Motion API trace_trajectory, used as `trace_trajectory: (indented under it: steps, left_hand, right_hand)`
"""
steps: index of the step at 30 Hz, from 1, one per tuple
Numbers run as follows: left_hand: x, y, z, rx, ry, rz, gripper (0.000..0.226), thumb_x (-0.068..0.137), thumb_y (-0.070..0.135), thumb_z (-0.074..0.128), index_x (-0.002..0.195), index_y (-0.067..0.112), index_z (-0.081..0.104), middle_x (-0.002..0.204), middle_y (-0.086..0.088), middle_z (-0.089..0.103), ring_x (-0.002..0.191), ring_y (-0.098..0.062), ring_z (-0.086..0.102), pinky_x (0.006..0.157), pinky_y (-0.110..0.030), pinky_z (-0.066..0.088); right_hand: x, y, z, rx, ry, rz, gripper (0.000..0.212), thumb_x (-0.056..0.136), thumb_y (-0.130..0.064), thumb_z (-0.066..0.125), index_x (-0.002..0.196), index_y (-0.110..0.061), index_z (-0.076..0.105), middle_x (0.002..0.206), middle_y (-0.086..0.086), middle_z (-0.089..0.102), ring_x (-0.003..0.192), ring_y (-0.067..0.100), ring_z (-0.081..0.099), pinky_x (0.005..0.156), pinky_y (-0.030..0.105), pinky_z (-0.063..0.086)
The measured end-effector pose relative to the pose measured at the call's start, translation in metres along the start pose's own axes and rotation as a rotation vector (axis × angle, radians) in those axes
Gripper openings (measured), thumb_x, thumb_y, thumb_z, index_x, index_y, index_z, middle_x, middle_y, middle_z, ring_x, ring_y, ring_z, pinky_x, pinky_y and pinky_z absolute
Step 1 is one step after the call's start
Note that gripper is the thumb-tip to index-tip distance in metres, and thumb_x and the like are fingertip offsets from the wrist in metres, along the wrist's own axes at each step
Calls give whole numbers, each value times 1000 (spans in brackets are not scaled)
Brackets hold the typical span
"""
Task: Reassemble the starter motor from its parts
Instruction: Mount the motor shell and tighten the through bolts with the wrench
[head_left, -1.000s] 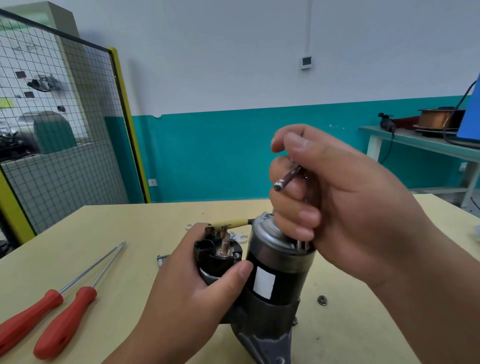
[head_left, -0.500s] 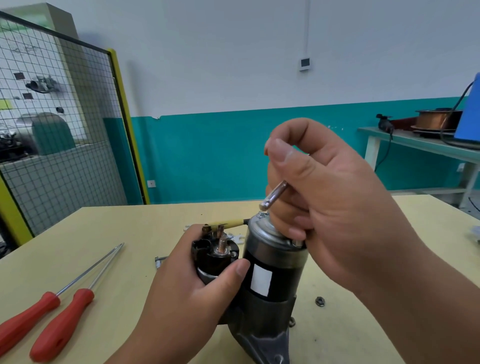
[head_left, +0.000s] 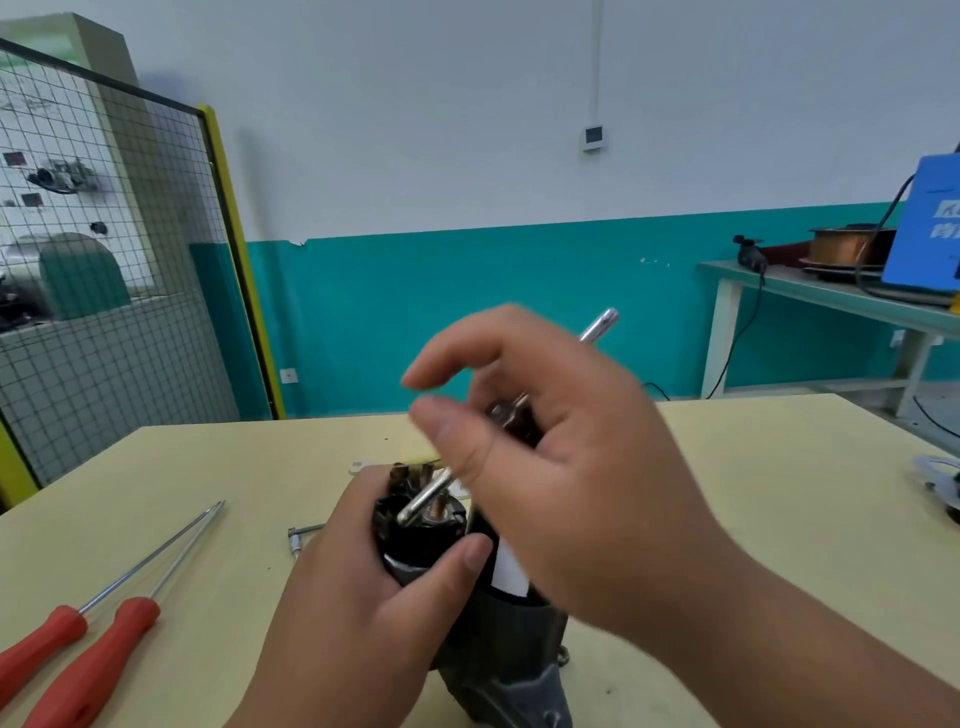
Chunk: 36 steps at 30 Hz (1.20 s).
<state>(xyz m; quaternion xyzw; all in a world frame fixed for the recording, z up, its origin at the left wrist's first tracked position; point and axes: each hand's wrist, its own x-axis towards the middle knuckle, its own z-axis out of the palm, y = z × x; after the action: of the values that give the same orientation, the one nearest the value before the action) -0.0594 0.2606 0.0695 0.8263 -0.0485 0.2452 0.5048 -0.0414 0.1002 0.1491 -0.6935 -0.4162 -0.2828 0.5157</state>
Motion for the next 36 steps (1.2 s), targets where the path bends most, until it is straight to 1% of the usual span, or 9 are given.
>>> trace_trajectory:
  steps: [3,5,8,14,17,21,26,28,36]
  left_hand:
    - [3,-1,-7,-25,32,9,46,57,75,62,102,66,60,92,29,74,89,8,68,71,-36,48]
    - [5,-2,-12,-42,20,13,47,59,72,62,103,58,63,91,23,76,86,2,70,70,-37,48]
    - [4,-3,-14,-38,0,19,46,60,70,64,102,52,65,84,18,75,74,-4,71,63,-43,53]
    - [1,-3,-10,3,-5,38,46,60,71,62,104,56,62,85,22,75,73,1,70,60,-38,52]
    - [2,-3,-10,-5,-1,28,47,60,72,60,105,57,61,90,24,74,85,3,69,68,-35,48]
    - [3,-2,-12,-33,2,19,46,59,71,61,103,55,63,88,22,75,85,1,70,70,-36,47]
    - [1,0,-12,-20,-22,40,47,59,71,63,103,55,63,86,21,75,76,-2,71,64,-39,52]
    - [0,2,-12,-7,-41,70,47,59,72,63,104,59,61,88,24,75,83,1,71,67,-32,51]
    - [-5,7,-11,-18,-112,139,51,60,69,67,110,63,61,96,25,78,92,3,73,73,-24,50]
  right_hand:
    - [13,2,-14,439,41,231,9,95,-27,62,97,-32,70,62,-9,49,50,8,42,48,24,38]
    - [22,7,-24,762,45,356,21,88,-16,54,101,-22,69,61,-2,44,50,16,37,46,30,35]
    - [32,14,-35,993,146,373,37,84,-1,41,112,-12,61,70,5,51,60,20,49,56,33,46]
    - [39,18,-48,1037,353,279,37,100,8,32,106,-17,59,76,4,67,70,20,68,73,36,59]
    - [38,19,-47,1019,351,270,37,100,9,33,104,-17,59,76,4,67,70,20,69,74,37,59]
    - [36,24,-37,972,346,322,37,102,11,34,103,-16,59,74,5,67,71,21,69,75,36,60]
    - [34,30,-28,965,315,333,37,102,12,33,106,-14,59,78,7,68,83,27,74,90,42,61]
    - [32,31,-27,977,295,326,36,102,12,33,107,-13,59,79,7,69,84,28,75,92,44,60]
    - [31,33,-30,913,162,303,33,103,8,37,104,-15,61,82,8,69,77,26,73,83,41,61]
